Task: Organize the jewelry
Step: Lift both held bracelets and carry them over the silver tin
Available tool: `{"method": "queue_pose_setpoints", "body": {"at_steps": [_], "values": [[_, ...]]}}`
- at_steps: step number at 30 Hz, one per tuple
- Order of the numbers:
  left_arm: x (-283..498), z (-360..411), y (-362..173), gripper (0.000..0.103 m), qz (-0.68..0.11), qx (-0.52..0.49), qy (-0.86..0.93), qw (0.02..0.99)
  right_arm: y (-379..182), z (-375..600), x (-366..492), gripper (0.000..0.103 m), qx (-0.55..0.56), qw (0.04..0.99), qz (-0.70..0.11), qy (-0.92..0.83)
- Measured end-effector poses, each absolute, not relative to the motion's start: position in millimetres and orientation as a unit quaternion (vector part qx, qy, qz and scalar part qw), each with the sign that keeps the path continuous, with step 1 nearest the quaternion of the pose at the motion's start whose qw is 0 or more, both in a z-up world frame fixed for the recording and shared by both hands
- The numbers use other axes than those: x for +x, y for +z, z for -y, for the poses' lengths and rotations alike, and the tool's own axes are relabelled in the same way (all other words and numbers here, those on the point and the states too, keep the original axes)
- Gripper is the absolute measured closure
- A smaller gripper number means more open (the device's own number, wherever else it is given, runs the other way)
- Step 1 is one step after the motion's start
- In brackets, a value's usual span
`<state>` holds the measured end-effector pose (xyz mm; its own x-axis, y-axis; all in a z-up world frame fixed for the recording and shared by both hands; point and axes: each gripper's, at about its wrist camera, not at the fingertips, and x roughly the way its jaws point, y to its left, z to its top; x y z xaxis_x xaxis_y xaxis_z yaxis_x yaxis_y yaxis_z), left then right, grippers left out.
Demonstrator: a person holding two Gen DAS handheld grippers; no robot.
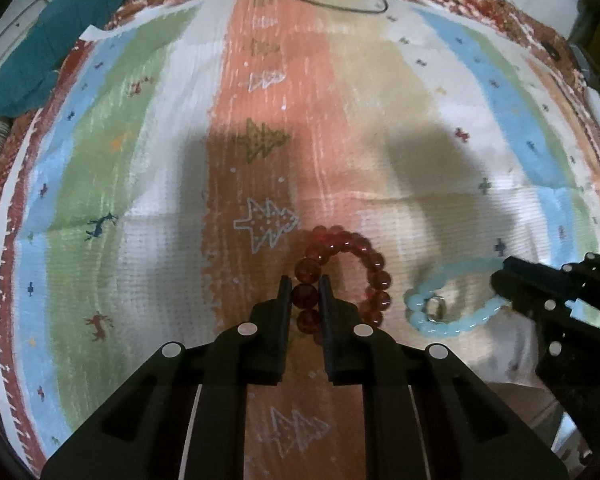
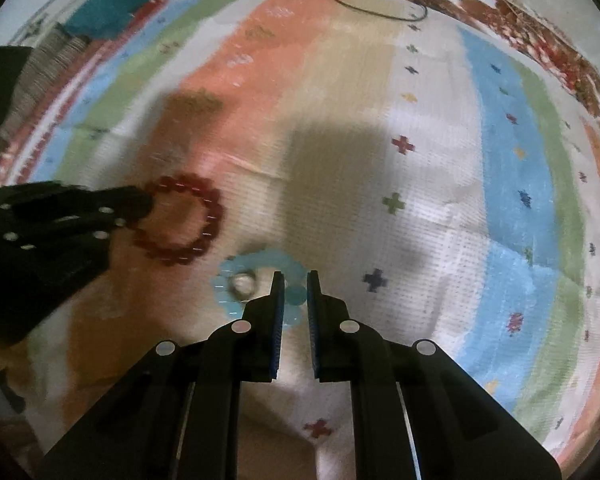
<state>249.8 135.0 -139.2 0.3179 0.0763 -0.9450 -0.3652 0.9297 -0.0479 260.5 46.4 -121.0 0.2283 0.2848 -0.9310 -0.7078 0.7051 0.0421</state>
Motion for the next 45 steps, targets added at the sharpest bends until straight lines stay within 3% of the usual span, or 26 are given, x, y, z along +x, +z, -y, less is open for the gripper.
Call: {"method": "queue_pose_setpoints", "body": {"at_steps": [45], "values": [[189, -75, -43, 0.09, -0.489, -0.115, 0.104, 0.858, -38, 19, 211, 0.091, -0.123, 0.825, -0.453, 0.314]]}}
